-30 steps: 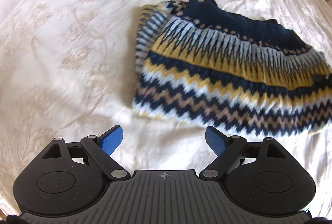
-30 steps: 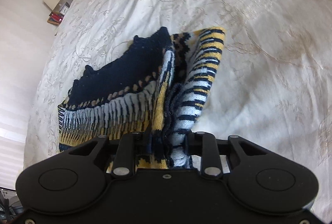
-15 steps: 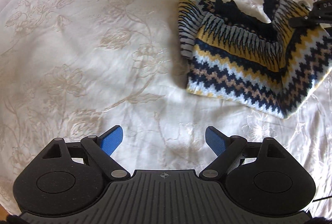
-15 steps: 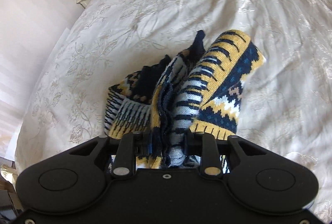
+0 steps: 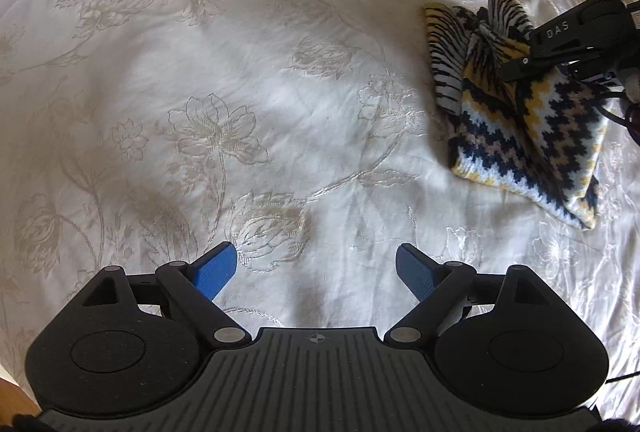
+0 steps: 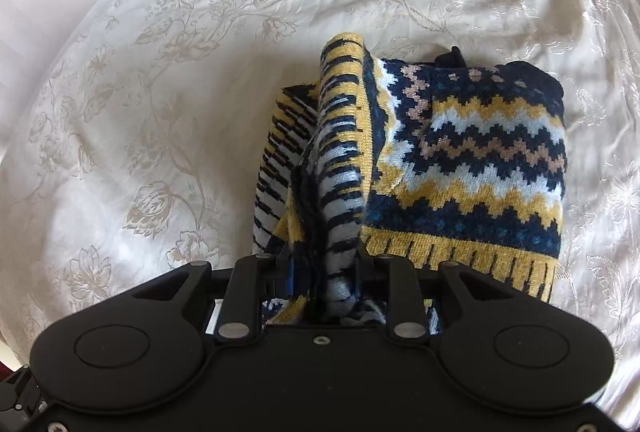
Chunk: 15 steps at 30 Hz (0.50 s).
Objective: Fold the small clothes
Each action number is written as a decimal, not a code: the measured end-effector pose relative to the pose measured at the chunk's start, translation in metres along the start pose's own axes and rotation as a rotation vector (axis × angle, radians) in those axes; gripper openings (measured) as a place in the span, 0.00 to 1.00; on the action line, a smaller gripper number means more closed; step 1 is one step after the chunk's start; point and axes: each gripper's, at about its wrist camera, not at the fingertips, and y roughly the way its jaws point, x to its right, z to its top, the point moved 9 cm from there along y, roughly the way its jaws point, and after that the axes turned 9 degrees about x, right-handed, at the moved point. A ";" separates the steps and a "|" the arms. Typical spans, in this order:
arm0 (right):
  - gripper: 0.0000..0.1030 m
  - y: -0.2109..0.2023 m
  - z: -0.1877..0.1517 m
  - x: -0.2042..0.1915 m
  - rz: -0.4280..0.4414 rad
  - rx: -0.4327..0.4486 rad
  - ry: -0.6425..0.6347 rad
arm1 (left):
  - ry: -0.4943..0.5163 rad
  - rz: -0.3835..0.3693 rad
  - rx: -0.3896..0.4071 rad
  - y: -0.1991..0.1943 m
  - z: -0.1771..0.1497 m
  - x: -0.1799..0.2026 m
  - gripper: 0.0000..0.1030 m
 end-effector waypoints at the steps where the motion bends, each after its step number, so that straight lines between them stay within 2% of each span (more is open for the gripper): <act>1: 0.35 0.004 0.000 -0.003 -0.006 -0.004 -0.007 | 0.000 -0.001 -0.003 0.001 0.000 0.000 0.84; 4: 0.38 0.009 0.000 -0.006 -0.008 -0.011 -0.012 | 0.003 -0.009 -0.010 0.005 0.000 0.002 0.84; 6: 0.44 0.010 0.002 -0.013 0.062 0.015 0.021 | 0.007 -0.015 -0.013 0.007 0.003 0.005 0.84; 9: 0.44 -0.009 0.010 -0.017 0.214 0.094 0.104 | 0.018 -0.026 -0.008 0.009 0.009 0.010 0.84; 11: 0.44 -0.024 0.016 -0.012 0.260 0.146 0.130 | 0.030 -0.032 -0.002 0.010 0.017 0.014 0.84; 15: 0.46 -0.050 0.012 0.015 0.237 0.204 0.128 | 0.045 -0.050 0.023 0.011 0.042 0.022 0.84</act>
